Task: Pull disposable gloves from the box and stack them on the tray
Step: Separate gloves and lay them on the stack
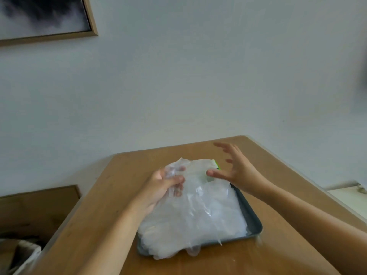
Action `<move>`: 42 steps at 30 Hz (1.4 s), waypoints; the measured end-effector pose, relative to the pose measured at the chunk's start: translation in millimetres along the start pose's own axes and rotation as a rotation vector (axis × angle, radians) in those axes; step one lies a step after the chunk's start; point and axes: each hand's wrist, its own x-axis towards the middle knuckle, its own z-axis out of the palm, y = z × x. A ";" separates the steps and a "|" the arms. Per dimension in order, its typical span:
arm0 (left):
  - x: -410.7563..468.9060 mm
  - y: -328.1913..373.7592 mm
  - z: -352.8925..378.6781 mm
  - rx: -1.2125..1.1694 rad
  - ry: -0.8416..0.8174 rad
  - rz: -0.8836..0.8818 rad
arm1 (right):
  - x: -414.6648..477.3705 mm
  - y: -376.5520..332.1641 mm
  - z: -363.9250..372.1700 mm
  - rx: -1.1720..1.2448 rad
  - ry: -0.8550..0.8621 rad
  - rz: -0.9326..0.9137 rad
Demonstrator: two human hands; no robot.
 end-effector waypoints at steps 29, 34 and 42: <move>-28.5 14.0 8.1 -0.320 -0.261 0.079 | -36.5 -20.1 -12.2 0.959 -0.362 0.558; -33.2 5.9 -8.3 -0.382 -0.177 -0.030 | -24.9 -35.7 20.3 0.729 0.029 0.374; -29.7 10.6 -31.4 -0.165 0.191 -0.027 | -32.0 -42.1 15.2 0.163 0.069 0.013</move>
